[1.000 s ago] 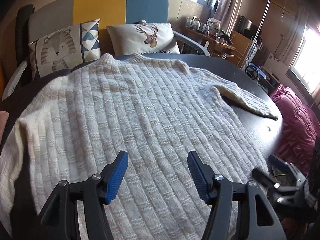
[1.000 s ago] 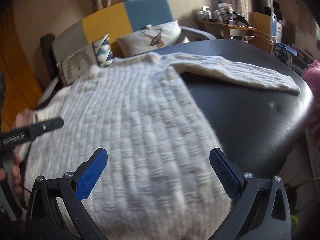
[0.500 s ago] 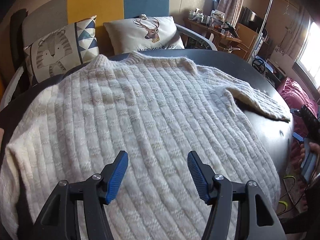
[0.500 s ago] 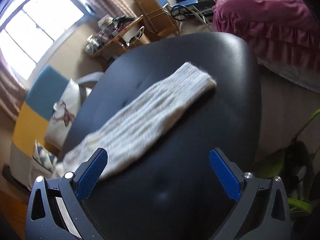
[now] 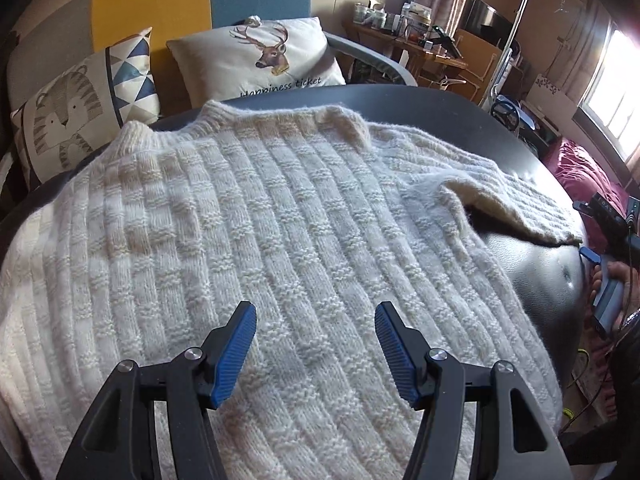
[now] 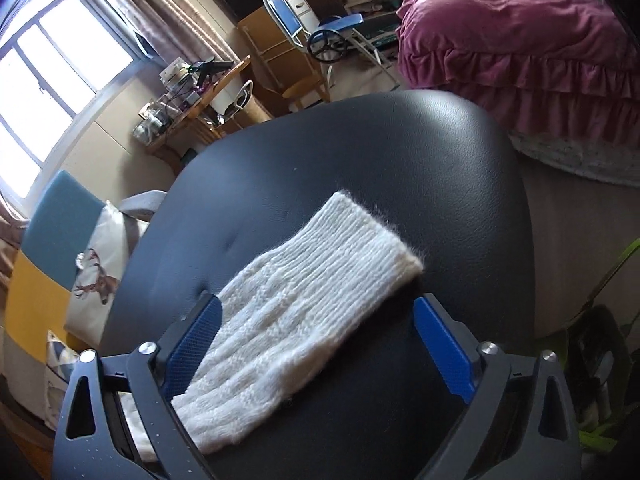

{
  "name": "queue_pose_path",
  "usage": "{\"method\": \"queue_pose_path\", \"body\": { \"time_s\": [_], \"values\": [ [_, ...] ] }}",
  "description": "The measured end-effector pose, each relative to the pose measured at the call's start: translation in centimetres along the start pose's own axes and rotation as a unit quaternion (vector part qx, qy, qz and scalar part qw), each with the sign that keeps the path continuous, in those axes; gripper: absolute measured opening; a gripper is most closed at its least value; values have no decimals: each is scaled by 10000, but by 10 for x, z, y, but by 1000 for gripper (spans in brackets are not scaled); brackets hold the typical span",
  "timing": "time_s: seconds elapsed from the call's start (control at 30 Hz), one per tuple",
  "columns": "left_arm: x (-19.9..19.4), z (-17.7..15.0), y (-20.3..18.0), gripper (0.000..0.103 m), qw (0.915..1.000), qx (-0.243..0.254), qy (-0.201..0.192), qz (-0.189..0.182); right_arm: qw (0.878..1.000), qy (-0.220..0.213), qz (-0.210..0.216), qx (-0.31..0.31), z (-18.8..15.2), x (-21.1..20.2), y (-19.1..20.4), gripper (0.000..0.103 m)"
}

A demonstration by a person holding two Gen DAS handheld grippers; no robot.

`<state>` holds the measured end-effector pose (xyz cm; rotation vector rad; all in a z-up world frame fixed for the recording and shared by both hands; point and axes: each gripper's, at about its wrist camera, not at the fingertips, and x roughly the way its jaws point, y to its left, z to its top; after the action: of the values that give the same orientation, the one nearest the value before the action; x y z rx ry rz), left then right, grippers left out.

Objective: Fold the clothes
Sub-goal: 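Grasp the sweater sleeve cuff with the right gripper, then lift the held sleeve and carry it across the sweater body with the right gripper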

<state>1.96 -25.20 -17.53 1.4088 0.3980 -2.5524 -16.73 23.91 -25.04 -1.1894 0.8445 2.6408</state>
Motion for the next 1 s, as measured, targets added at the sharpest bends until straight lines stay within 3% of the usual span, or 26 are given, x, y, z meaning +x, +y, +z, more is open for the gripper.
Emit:
{"method": "queue_pose_path", "body": {
  "time_s": [0.03,0.13,0.23,0.27,0.37,0.6,0.8,0.93,1.0],
  "values": [
    [2,0,2,63,10000,-29,19,2,10000,-33,-50,-41,1,2,2,93],
    [5,2,7,63,10000,-78,43,20,9997,-107,-195,-123,5,8,4,75],
    [6,5,12,63,9999,-126,56,13,9993,-117,-307,-162,11,13,2,43],
    [7,6,13,63,9999,-156,63,5,9992,-100,-336,-183,13,14,0,25],
    [9,8,16,63,9997,-212,79,3,9992,-33,-316,-245,19,18,-3,14],
    [12,11,13,63,9998,-185,118,0,9999,27,12,-138,21,15,-8,9],
    [16,22,7,63,9993,-240,164,-237,9996,-6,282,-77,24,5,-7,9],
    [25,33,-3,63,9983,-173,256,-491,9981,-74,575,-184,26,-7,8,9],
    [30,36,-7,63,9986,-103,295,-416,9965,-130,747,-356,25,-14,21,9]
  ]
}}
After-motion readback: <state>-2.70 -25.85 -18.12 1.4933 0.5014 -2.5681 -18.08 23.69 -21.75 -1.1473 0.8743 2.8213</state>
